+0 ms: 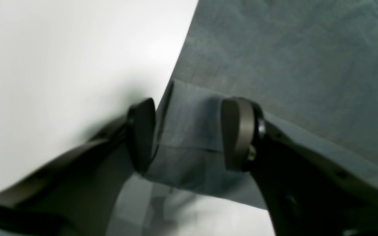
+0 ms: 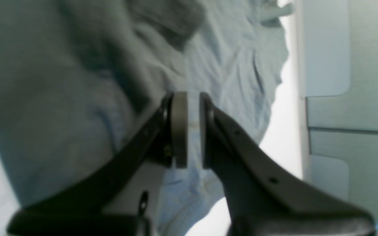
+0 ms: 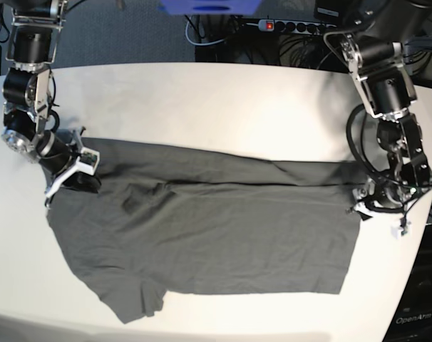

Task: Fold the T-shirt properly
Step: 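Lower the right gripper back onto the folded shirt edge, then pinch the folded edge with the right gripper and drag it along the table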

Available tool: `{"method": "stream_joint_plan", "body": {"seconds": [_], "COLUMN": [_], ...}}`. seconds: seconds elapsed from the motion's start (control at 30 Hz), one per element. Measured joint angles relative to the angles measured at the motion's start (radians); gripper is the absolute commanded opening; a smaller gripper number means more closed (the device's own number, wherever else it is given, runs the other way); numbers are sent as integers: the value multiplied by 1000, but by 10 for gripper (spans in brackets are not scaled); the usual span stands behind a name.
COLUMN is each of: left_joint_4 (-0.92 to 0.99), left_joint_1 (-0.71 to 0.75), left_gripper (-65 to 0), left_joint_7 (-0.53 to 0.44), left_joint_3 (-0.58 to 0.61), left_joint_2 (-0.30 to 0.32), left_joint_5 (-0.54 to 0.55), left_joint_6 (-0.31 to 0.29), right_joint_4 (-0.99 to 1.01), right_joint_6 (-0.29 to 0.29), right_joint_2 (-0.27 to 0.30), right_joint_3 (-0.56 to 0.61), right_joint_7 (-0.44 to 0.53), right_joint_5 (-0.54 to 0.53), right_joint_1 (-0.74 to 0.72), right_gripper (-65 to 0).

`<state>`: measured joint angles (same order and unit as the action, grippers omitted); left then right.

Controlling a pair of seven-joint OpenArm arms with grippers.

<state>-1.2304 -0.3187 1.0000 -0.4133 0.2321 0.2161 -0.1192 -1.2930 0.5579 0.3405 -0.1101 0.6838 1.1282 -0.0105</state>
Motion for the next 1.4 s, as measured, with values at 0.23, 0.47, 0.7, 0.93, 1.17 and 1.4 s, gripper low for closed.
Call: {"method": "stream_joint_plan", "body": {"seconds": [0.23, 0.47, 0.7, 0.93, 1.17, 1.4], "left_joint_4": [0, 0, 0, 0, 0, 0], "left_joint_1": [0, 0, 0, 0, 0, 0], "left_gripper": [-331, -331, -331, -331, -331, -331], "left_joint_7": [3, 6, 6, 3, 3, 4], "left_joint_3": [0, 0, -1, 0, 0, 0], "left_joint_2": [-2, 0, -1, -2, 0, 0], "left_joint_5": [0, -3, 0, 1, -3, -3], "left_joint_6": [0, -1, -1, -1, 0, 0], "right_joint_4": [-25, -155, -229, -222, -161, -87], "right_joint_6": [-3, 4, 6, -1, 0, 3], "right_joint_2": [8, 8, -45, -105, -105, -99], "right_joint_3": [-6, -50, -54, -103, -128, -133], "right_joint_7": [-12, -48, -97, -98, -97, -90], "right_joint_5": [13, 17, 27, 25, 26, 27], "right_joint_1": [23, 123, 201, 208, 211, 191], "right_gripper": [-593, -595, -596, -621, -635, -635]}}
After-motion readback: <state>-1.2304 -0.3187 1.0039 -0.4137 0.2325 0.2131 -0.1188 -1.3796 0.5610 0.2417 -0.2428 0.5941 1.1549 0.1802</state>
